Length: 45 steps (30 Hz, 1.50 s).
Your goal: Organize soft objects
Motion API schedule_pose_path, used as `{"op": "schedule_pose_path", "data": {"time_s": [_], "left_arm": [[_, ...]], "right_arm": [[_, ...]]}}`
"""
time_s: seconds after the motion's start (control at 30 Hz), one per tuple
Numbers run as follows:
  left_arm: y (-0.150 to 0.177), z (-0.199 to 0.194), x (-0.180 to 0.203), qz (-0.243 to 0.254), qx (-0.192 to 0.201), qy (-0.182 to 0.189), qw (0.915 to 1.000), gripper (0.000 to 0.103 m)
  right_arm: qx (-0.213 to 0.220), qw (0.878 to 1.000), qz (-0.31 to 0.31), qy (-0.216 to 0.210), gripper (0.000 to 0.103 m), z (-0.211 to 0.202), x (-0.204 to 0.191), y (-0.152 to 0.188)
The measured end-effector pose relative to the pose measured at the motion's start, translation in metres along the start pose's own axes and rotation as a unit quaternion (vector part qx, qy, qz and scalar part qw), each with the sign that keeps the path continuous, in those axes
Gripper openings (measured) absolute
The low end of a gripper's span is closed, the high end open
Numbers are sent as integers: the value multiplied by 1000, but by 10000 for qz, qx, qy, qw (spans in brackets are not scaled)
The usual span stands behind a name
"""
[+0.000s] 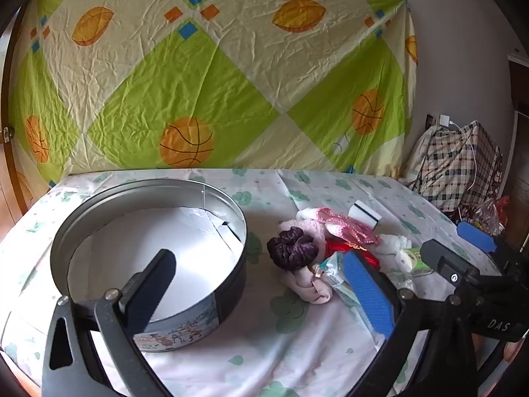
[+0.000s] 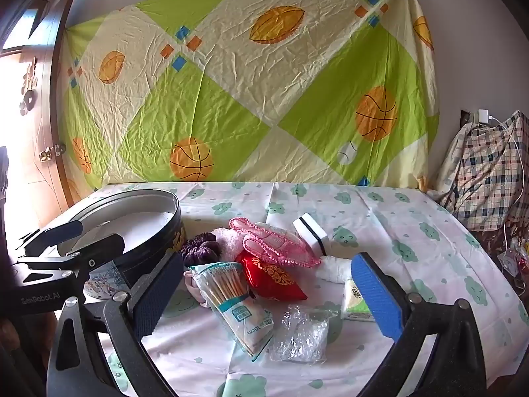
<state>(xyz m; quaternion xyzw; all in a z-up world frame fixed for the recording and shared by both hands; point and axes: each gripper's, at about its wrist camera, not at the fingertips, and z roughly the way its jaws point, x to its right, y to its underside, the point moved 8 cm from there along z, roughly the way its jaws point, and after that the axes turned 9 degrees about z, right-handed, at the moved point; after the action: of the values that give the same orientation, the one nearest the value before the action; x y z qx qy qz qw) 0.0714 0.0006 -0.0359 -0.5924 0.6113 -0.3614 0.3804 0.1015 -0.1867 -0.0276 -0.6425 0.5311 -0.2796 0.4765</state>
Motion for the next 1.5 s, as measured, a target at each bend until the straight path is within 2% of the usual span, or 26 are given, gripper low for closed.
{"op": "schedule_pose_path", "data": {"time_s": [0.37, 1.5], "left_arm": [[5, 4, 3, 12, -7, -10, 10000, 103], [7, 7, 0, 115, -59, -68, 9999, 103]], "right_arm": [[-23, 10000, 22, 20, 102, -7, 4, -2], [-139, 9998, 134, -15, 102, 9, 2, 14]]}}
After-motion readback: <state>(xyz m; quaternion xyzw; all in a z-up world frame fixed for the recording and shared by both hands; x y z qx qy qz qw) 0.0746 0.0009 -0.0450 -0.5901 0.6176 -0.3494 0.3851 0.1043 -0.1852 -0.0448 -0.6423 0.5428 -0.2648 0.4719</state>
